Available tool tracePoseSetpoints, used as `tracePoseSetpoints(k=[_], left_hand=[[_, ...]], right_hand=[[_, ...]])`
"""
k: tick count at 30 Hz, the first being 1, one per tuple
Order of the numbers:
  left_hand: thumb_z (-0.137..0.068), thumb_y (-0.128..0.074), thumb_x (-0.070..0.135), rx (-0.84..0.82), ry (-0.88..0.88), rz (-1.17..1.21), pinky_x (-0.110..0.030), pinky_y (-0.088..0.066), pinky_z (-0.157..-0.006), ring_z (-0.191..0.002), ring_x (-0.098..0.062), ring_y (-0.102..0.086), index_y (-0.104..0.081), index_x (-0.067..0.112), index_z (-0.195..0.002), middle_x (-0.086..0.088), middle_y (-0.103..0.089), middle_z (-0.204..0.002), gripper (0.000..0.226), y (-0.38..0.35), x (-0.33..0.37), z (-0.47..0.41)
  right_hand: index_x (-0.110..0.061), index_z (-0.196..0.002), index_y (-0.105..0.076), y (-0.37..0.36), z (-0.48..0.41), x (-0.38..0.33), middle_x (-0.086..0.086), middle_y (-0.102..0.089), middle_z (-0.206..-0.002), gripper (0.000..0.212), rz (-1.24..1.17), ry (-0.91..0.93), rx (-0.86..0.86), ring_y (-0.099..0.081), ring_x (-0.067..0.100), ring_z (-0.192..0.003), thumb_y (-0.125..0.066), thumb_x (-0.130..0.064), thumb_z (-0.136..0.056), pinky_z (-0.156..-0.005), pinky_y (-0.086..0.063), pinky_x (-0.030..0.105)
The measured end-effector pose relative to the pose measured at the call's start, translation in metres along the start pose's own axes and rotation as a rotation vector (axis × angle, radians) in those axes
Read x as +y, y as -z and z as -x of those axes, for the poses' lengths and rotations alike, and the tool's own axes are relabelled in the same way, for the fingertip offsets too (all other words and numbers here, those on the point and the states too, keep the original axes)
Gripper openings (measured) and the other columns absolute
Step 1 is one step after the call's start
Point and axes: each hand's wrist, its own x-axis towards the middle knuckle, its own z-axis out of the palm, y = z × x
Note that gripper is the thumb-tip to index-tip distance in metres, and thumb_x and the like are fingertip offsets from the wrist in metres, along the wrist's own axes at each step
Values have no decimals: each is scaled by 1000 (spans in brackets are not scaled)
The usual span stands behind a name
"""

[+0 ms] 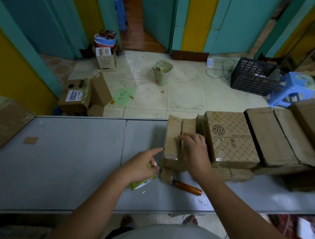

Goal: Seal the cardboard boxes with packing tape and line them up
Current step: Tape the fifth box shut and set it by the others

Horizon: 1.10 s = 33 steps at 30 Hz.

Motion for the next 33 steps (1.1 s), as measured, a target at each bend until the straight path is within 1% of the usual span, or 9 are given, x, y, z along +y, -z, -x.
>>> tracePoseSetpoints(k=[4, 8, 12, 16, 19, 21, 24, 30, 33], left_hand=[[-98, -74, 30, 11, -1, 9, -35, -57, -95, -101, -5, -67, -30, 52, -161, 13, -67, -108, 80, 7, -3, 1], [-99, -73, 29, 22, -10, 11, -39, -60, -95, -102, -8, -68, -28, 54, -161, 11, -67, -111, 81, 15, -3, 6], [-99, -73, 28, 76, -27, 32, -45, -53, -108, -104, -5, -67, -27, 53, -161, 10, -71, -102, 81, 26, -3, 13], [-98, -74, 28, 77, -150, 81, -36, -41, -117, -102, 5, -69, -25, 53, -163, 17, -76, -96, 84, 36, 17, 20], [-98, -75, 30, 43, -258, 82, -29, -41, -111, -102, 4, -70, -20, 58, -162, 17, -76, -97, 88, 37, 42, 22], [-97, -76, 27, 23, -306, 83, -32, -47, -109, -102, 3, -70, -18, 60, -161, 17, -76, -98, 92, 34, 56, 21], [-95, -75, 19, 12, -338, 60, -42, -55, -105, -98, -3, -71, -17, 62, -160, 17, -74, -98, 97, 30, 68, 20], [-95, -77, 30, 6, -296, 53, -43, -46, -116, -110, 2, -69, -15, 66, -159, 20, -76, -101, 95, 23, 69, 20], [-95, -79, 32, 10, -277, 70, -37, -47, -110, -111, 4, -68, -16, 66, -158, 22, -77, -105, 96, 22, 68, 19]], right_hand=[[-12, -126, -71, -5, 3, 7, 4, -66, -130, 29, -67, 44, -27, -48, 23, -128, -59, -9, -100, -109, -46, 45], [-15, -129, -68, -10, 6, 11, 1, -62, -136, 31, -49, 40, -64, -45, 23, -137, -62, -11, -99, -110, -44, 51], [-19, -130, -68, -6, 10, 8, 0, -58, -142, 29, -87, 47, -12, -46, 22, -139, -61, -16, -102, -114, -38, 52], [-21, -129, -70, 11, 16, -5, -6, -61, -137, 31, -224, 60, 52, -50, 14, -133, -56, -33, -104, -114, -40, 42], [-22, -125, -71, 27, 18, -24, -14, -70, -118, 36, -482, 0, -157, -63, 3, -113, -58, -46, -102, -97, -55, 37], [-19, -124, -74, 34, 20, -34, -9, -76, -110, 29, -628, -6, -269, -71, 7, -103, -68, -36, -101, -87, -57, 28], [-18, -112, -80, 43, 25, -40, -7, -80, -100, 17, -754, 14, -210, -75, 10, -93, -76, -20, -96, -78, -55, 18], [-14, -99, -84, 47, 32, -38, -4, -80, -87, 12, -732, -57, -93, -74, 12, -80, -78, -7, -92, -72, -58, 23], [-17, -100, -82, 45, 33, -38, -2, -78, -85, 10, -700, -54, -104, -73, 12, -78, -78, -11, -93, -71, -59, 24]])
